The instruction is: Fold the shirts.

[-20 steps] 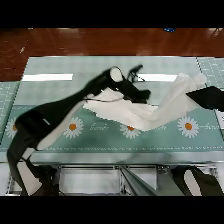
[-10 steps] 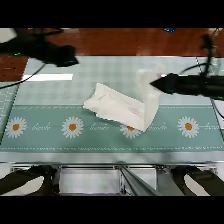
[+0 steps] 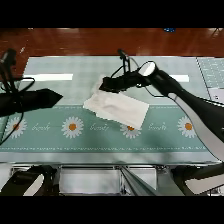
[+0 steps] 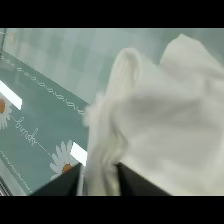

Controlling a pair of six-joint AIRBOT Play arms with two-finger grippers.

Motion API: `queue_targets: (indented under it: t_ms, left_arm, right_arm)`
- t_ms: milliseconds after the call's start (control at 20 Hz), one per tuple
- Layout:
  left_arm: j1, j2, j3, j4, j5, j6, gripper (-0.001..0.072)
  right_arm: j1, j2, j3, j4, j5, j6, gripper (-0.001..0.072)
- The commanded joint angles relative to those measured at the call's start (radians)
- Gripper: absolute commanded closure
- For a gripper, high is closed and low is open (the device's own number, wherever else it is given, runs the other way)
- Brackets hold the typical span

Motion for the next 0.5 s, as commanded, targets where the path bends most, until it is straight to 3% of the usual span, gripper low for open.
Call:
queue_targets:
  t_ms: [0, 250, 350, 450]
  left_arm:
    - [-0.006, 0.014, -0.151, -0.054, 0.113, -0.006, 0.0679]
    - [0.026, -0.051, -0.129, -0.056, 0.231, -0.006, 0.0679]
    - [0.053, -0.051, -0.114, -0.056, 0.243, -0.006, 0.0679]
    - [0.056, -0.051, -0.113, -0.056, 0.24, -0.006, 0.0679]
  right_arm:
    - [0.026, -0.114, 0.057, 0.048, 0.04, 0.011, 0.0302]
    - [-0.195, 0.064, 0.057, -0.054, 0.347, 0.021, 0.0303]
    - [-0.321, 0.209, 0.056, -0.257, 0.471, 0.064, 0.0303]
    - [-0.402, 0.38, 0.001, -0.6, 0.52, 0.17, 0.0303]
